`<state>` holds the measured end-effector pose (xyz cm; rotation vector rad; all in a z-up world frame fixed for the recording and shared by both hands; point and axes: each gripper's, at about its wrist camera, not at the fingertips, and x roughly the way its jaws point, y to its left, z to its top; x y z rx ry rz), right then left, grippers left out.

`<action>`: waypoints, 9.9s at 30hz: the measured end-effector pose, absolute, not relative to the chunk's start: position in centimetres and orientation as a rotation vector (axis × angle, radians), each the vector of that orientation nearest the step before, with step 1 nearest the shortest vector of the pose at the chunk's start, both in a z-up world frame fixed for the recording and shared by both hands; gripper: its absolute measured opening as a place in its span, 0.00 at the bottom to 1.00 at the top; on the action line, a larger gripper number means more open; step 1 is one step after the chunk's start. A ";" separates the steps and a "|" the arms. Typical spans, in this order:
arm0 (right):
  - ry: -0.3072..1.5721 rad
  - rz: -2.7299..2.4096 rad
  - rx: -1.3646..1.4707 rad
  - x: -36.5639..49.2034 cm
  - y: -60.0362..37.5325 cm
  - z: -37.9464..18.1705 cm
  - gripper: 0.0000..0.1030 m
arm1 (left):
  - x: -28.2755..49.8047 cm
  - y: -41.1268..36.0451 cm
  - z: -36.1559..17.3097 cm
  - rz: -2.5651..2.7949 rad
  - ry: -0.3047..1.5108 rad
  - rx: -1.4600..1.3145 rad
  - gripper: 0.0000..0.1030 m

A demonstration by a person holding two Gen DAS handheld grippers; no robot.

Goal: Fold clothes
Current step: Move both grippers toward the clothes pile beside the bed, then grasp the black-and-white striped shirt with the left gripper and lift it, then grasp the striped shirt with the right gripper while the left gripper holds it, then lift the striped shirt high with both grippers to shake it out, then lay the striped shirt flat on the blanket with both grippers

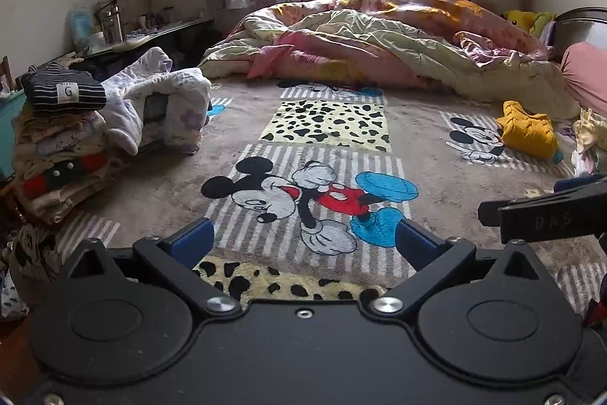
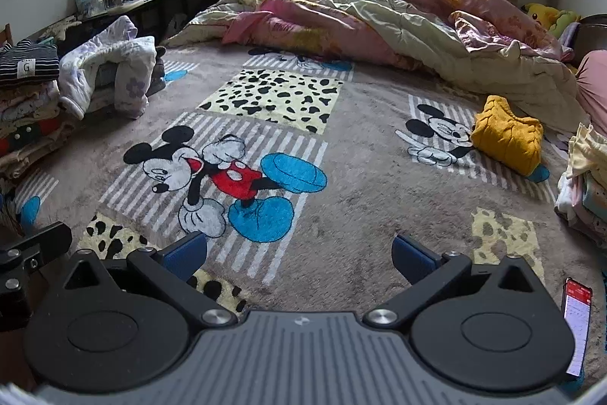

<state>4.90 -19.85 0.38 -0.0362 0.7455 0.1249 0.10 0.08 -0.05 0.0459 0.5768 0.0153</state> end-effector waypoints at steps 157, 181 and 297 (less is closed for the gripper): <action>0.674 0.049 0.232 0.1 -42.7 -9.9 0.99 | 7.7 -12.0 -5.0 -0.759 0.623 0.444 0.11; 0.669 0.342 -0.236 7.3 -38.2 -8.8 0.85 | 20.1 -8.9 -11.1 -0.741 0.772 0.163 0.48; 0.607 0.491 -1.145 4.3 -32.9 -18.6 0.06 | 6.8 -13.8 -18.7 -0.839 0.425 1.167 0.07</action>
